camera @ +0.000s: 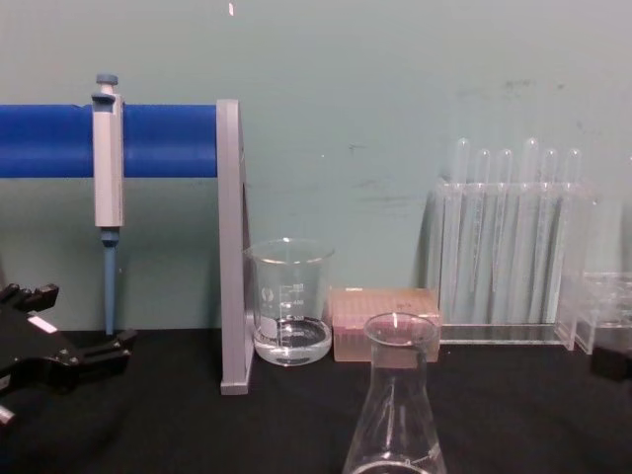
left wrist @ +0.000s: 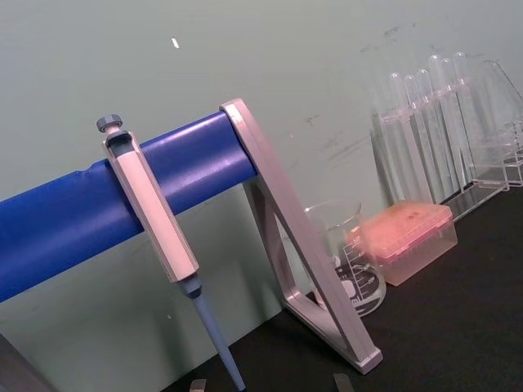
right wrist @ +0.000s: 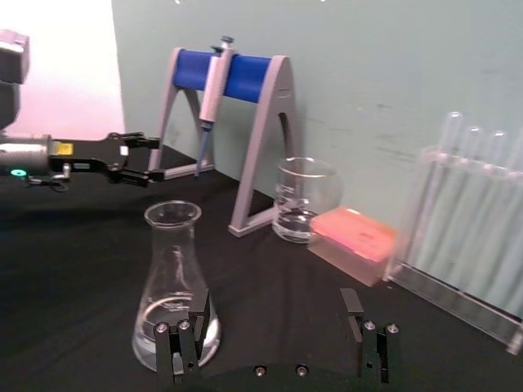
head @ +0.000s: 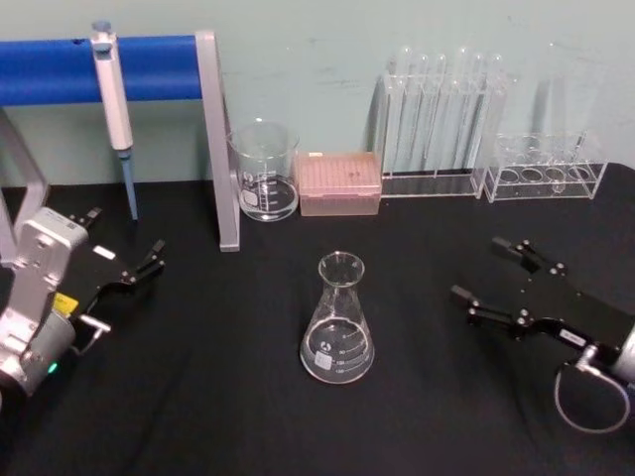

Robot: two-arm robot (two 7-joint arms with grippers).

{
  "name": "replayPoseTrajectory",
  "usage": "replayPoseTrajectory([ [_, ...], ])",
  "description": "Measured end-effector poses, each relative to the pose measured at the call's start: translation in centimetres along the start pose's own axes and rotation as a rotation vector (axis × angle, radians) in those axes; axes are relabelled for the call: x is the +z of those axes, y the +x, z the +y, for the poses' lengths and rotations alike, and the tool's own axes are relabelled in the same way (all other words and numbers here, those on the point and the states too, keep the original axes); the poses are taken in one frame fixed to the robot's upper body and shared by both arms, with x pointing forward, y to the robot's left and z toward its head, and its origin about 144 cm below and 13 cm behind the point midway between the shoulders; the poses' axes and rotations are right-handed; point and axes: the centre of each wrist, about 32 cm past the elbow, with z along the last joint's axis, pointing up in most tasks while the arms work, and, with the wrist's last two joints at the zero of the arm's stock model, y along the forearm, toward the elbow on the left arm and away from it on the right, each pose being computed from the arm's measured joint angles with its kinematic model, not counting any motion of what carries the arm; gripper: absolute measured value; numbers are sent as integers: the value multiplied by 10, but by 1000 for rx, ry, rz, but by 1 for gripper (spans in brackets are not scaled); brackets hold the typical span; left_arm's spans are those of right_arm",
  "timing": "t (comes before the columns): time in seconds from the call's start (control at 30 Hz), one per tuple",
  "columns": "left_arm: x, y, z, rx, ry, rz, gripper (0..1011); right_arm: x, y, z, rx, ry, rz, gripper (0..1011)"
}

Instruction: Grasp the erlenmeyer flask with one hand, shake it three times, then place it back.

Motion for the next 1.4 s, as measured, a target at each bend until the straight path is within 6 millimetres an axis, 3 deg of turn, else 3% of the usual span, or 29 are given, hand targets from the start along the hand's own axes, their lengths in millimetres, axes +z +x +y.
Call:
replayPoseTrajectory([
  [0.6, 0, 0, 0, 0, 0, 0, 1001, -5, 6, 45, 186, 5, 28, 1000],
  [1.4, 0, 0, 0, 0, 0, 0, 1001, -13, 9, 85, 313, -22, 67, 1000],
])
